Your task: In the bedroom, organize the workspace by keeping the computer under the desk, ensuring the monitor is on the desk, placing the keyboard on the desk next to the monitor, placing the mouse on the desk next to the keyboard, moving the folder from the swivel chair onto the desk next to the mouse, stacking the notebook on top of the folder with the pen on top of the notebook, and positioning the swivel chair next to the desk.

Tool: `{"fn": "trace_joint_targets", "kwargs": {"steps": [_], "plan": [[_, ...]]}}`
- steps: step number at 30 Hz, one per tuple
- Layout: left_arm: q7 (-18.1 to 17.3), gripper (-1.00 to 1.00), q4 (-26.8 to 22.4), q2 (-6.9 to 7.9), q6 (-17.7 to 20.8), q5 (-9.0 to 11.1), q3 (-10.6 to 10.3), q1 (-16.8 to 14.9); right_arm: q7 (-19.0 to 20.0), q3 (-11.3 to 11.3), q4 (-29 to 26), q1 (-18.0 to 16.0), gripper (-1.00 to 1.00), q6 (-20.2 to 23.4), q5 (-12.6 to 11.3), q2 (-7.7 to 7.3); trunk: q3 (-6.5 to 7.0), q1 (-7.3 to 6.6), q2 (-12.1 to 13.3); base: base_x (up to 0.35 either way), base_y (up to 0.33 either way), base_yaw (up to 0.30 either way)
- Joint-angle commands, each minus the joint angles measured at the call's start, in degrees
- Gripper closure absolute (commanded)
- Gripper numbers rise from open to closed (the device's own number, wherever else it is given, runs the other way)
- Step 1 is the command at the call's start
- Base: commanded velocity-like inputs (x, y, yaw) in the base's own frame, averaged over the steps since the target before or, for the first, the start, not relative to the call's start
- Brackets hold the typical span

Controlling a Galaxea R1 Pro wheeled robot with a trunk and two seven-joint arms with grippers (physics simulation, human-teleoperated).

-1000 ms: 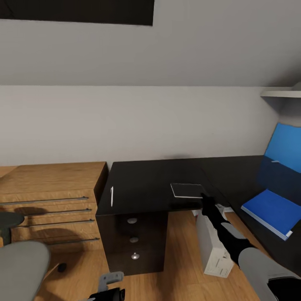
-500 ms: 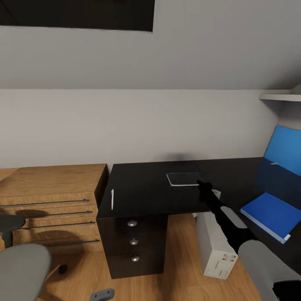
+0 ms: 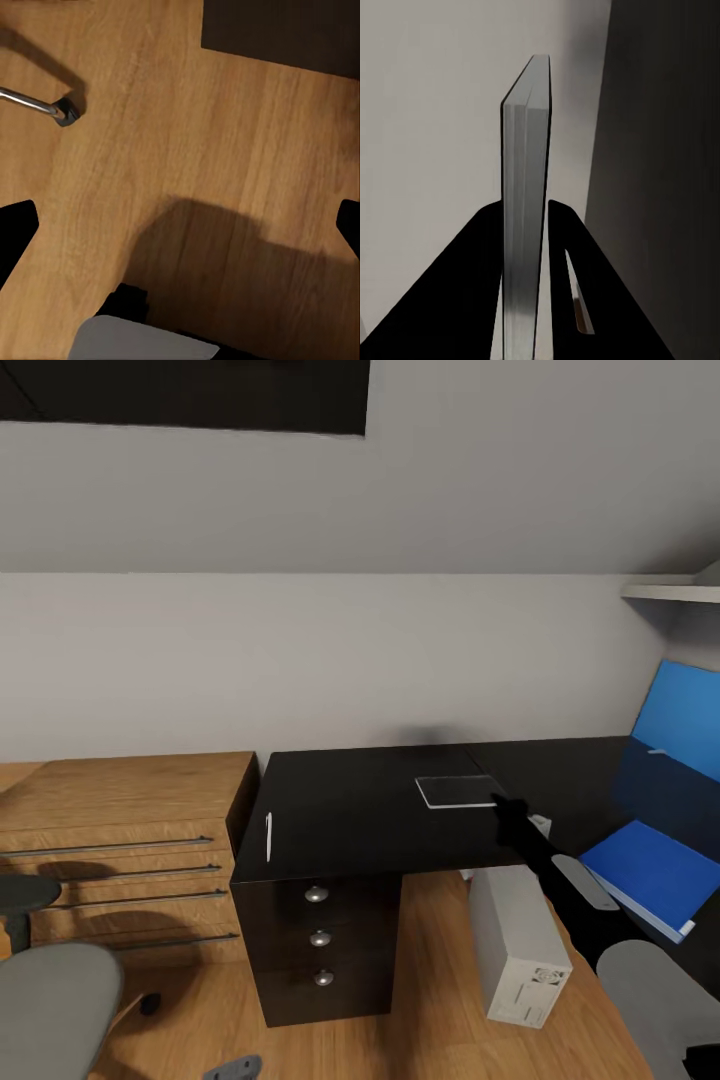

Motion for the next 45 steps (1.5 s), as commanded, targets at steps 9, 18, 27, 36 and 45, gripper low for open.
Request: {"fn": "trace_joint_targets", "kwargs": {"steps": [9, 18, 27, 36, 45], "plan": [[0.4, -1.0, 0.2, 0.03, -0.8, 0.3, -0.6, -0.1, 1.2, 0.3, 0.1, 0.1, 1.0, -0.1, -0.8, -0.1, -0.06, 0.0, 0.0, -0.026, -0.08, 0.0], [0.3, -1.0, 0.2, 0.11, -0.9, 0.2, -0.5, -0.1, 5.6, 0.2, 0.1, 0.7, 1.0, -0.6, -0.7, -0.2, -0.06, 0.0, 0.0, -0.133, -0.298, 0.0], [0.3, -1.0, 1.9, 0.26, -0.9, 0.3, -0.3, -0.1, 7.0, 0.2, 0.4, 1.0, 1.0, -2.2, -0.6, -0.67, -0.06, 0.0, 0.0, -0.004, -0.048, 0.0], [0.3, -1.0, 3.4, 0.14, -0.9, 0.0, -0.3, -0.1, 5.1, 0.2, 2.5, 1.0, 1.0, -14.3, -0.6, -3.06, -0.06, 0.0, 0.0, 0.0, -0.002, 0.0], [0.3, -1.0, 3.4, 0.12, -0.9, 0.0, -0.3, -0.1, 1.6, 0.0, 2.7, 1.0, 1.0, -19.5, -0.6, -4.4, -0.06, 0.0, 0.0, 0.0, 0.0, 0.0]]}}
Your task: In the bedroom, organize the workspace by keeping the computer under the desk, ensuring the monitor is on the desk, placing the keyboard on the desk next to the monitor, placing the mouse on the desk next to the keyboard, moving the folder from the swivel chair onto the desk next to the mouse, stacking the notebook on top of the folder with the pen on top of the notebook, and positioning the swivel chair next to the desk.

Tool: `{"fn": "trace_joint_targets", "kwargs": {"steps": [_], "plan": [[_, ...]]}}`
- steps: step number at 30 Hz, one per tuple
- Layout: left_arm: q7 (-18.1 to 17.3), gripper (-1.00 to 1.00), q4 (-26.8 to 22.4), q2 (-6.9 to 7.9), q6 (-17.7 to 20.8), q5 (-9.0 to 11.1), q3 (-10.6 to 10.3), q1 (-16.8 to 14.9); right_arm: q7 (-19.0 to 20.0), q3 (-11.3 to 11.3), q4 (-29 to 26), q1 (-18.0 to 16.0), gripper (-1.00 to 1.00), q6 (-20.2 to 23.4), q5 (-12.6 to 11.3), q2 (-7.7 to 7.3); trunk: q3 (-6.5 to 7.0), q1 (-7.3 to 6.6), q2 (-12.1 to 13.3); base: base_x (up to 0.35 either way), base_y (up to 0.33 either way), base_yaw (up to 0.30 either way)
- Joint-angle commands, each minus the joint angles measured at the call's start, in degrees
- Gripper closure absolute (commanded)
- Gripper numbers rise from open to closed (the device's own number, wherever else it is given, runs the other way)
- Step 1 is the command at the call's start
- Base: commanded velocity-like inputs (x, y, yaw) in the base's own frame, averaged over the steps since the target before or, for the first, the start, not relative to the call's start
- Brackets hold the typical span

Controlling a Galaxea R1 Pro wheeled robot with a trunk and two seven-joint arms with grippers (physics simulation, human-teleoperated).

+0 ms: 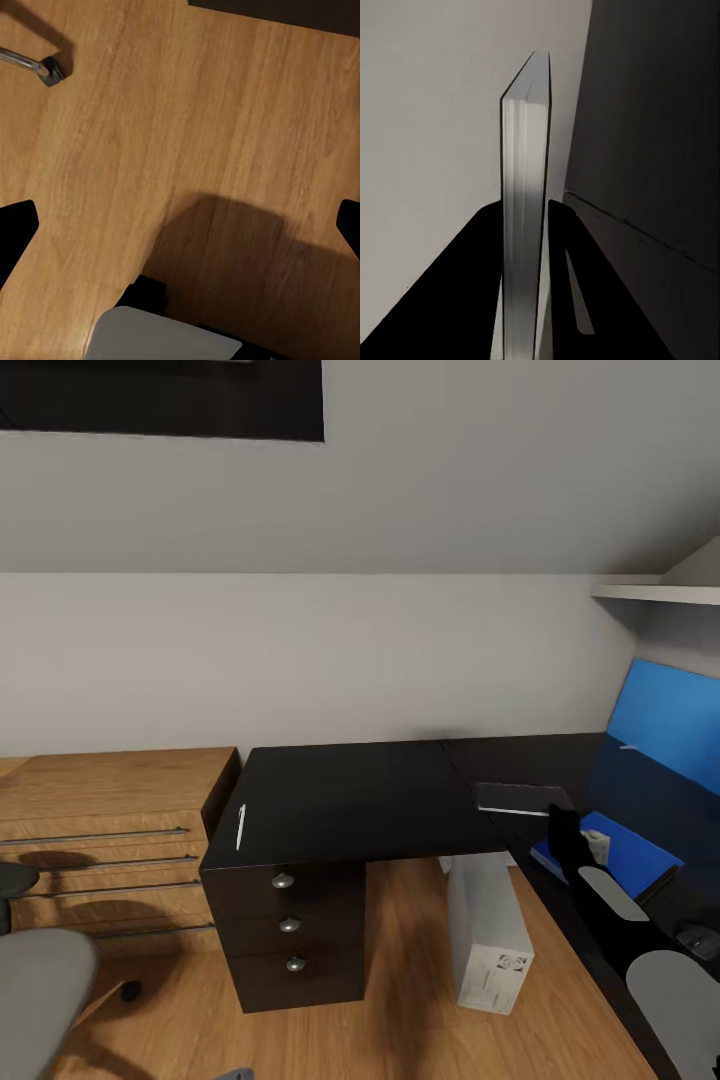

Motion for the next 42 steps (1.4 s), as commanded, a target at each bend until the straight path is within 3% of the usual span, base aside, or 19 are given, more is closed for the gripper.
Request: {"fn": "trace_joint_targets", "kwargs": {"steps": [1, 7, 10, 14, 24, 42], "plan": [[0.4, -1.0, -0.1, 0.07, 0.2, 0.2, -0.2, -0.1, 0.8, 0.5, 0.1, -0.1, 1.0, -0.7, -0.9, -0.18, -0.06, 0.0, 0.0, 0.0, 0.0, 0.0], [0.4, -1.0, -0.1, 0.02, 0.2, 0.2, -0.2, -0.1, 0.7, 0.3, 0.1, 0.0, 1.0, -2.1, -1.0, -0.5, -0.06, 0.0, 0.0, 0.0, 0.0, -0.014], [0.4, -1.0, -0.1, 0.06, 0.2, 0.2, -0.2, -0.1, 0.8, -1.7, 0.1, 0.0, 1.0, -2.3, -1.0, -0.34, -0.06, 0.0, 0.0, 0.0, 0.0, -0.174], [0.4, -1.0, -0.1, 0.06, 0.2, 0.2, -0.2, -0.1, 0.7, -2.2, 0.1, 0.0, 1.0, -2.3, -1.0, -0.34, -0.06, 0.0, 0.0, 0.0, 0.0, -0.252], [0.4, -1.0, -0.1, 0.06, 0.2, 0.2, -0.2, -0.1, 0.7, -2.3, 0.2, 0.0, 1.0, -2.3, -1.1, -0.17, -0.06, 0.0, 0.0, 0.0, 0.0, -0.215], [0.4, -1.0, -0.1, 0.06, 0.2, 0.2, -0.2, -0.1, 1.1, -2.2, 1.0, 0.0, 1.0, -2.3, -1.1, 0.13, -0.06, 0.0, 0.0, 0.0, 0.0, -0.015]]}}
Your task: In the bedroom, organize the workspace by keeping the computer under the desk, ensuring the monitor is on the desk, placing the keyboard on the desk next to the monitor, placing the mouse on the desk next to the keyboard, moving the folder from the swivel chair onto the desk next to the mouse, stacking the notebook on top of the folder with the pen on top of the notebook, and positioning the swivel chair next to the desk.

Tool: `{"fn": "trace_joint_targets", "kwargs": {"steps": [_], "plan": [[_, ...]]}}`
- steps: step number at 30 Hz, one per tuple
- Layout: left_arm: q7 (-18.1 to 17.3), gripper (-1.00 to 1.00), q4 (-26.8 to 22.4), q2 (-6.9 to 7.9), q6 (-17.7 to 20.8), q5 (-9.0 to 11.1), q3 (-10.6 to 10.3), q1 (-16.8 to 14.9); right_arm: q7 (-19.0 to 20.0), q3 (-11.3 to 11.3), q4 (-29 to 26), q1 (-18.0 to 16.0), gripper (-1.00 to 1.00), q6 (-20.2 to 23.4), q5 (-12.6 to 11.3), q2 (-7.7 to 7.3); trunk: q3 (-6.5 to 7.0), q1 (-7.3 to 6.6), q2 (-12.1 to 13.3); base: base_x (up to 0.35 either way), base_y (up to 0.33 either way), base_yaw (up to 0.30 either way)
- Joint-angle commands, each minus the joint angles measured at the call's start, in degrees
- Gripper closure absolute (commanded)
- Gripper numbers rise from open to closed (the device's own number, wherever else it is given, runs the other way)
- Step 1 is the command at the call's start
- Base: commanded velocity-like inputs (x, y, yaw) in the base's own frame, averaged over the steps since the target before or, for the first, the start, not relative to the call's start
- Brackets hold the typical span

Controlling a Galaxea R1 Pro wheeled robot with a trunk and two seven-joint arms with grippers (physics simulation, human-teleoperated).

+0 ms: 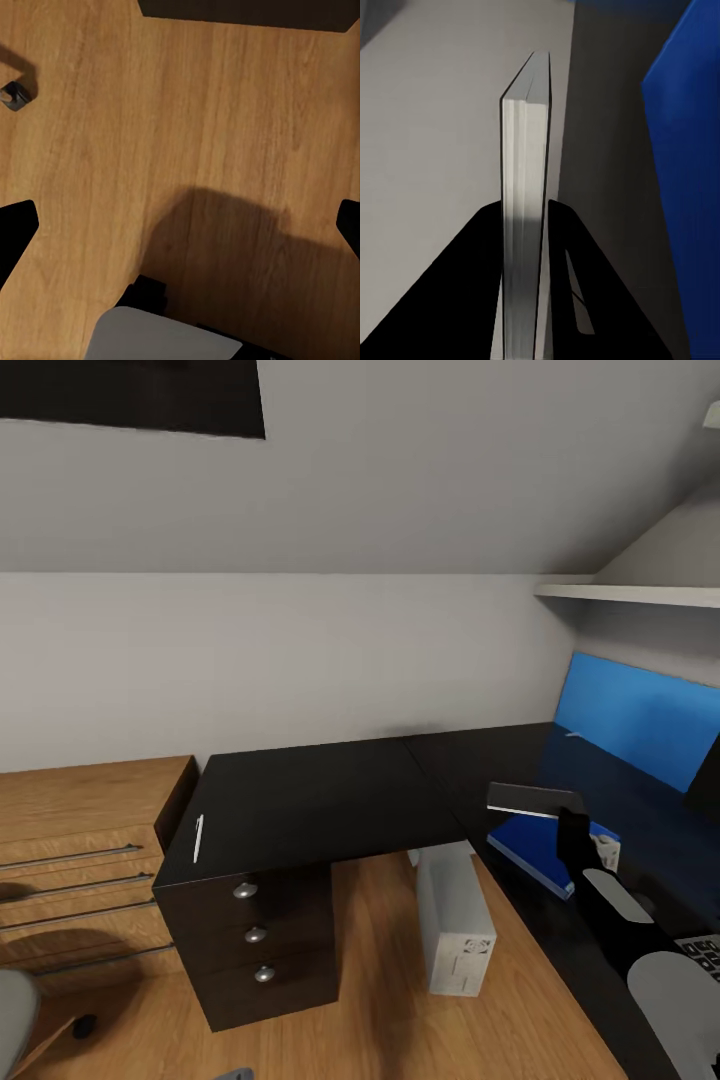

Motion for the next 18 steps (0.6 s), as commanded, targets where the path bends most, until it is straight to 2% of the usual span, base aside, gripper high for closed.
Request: {"fn": "trace_joint_targets", "kwargs": {"steps": [1, 6, 12, 18], "plan": [[0.4, -1.0, -0.1, 0.07, 0.2, 0.2, -0.2, -0.1, 0.9, 0.5, 0.1, -0.1, 1.0, -0.5, -0.8, 0.17, -0.06, 0.0, 0.0, 0.0, 0.0, 0.0], [0.4, -1.0, -0.1, 0.14, 0.2, 0.2, -0.2, -0.1, 0.9, 0.5, 0.3, -0.1, 1.0, -1.4, -0.7, 1.07, -0.06, 0.0, 0.0, 0.0, 0.0, 0.0], [0.4, -1.0, -0.2, 0.08, 0.2, 0.2, -0.2, -0.1, 0.6, 0.4, 0.3, -0.1, 1.0, -1.5, -0.7, 1.2, -0.06, 0.0, 0.0, 0.0, 0.0, -0.004], [0.4, -1.0, -0.2, 0.07, 0.2, 0.2, -0.2, -0.1, 0.4, 0.4, 0.3, -0.1, 1.0, -1.6, -0.6, 1.14, -0.38, 0.0, 0.0, 0.0, 0.0, -0.159]]}}
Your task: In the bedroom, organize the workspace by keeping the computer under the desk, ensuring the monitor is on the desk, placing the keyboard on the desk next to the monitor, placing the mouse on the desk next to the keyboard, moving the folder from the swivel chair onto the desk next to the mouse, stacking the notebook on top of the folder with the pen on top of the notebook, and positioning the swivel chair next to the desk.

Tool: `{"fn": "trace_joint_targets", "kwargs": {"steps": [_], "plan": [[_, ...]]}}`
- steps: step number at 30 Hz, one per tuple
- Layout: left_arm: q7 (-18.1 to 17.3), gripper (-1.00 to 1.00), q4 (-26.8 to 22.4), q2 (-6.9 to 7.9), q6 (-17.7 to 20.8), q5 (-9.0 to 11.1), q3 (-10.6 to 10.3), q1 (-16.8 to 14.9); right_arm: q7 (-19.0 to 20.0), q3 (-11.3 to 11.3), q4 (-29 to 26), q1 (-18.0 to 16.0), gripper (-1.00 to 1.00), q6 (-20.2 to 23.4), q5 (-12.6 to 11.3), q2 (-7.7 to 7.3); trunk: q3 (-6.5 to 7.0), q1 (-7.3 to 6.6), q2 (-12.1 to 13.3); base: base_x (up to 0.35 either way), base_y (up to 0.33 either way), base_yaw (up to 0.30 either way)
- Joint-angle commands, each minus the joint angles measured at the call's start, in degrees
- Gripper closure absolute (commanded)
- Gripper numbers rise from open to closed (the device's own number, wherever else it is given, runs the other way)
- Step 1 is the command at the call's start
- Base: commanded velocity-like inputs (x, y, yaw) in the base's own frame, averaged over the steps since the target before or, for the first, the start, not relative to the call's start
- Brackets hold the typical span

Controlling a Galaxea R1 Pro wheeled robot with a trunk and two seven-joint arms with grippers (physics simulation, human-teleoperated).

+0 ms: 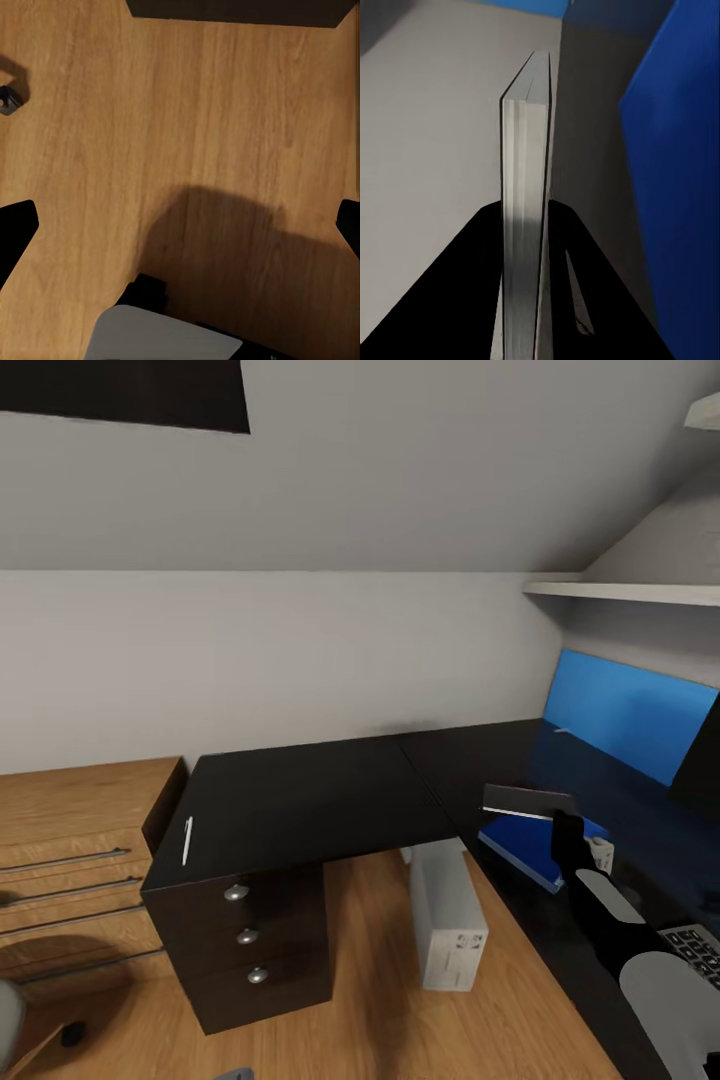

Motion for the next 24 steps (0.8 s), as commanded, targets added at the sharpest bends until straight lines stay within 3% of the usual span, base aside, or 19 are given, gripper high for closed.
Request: {"fn": "trace_joint_targets", "kwargs": {"steps": [1, 24], "plan": [[0.4, -1.0, -0.1, 0.07, 0.2, 0.2, -0.2, -0.1, 0.9, 0.5, 0.2, -0.1, 1.0, -0.4, -0.9, -0.07, -0.12, 0.0, 0.0, 0.0, 0.0, -0.158], [0.4, -1.0, -0.1, 0.07, 0.1, 0.2, -0.2, -0.1, -0.7, 0.3, 3.3, -0.1, 1.0, -0.5, -0.9, -0.56, -0.29, 0.0, 0.0, 0.0, 0.0, -0.018]]}}
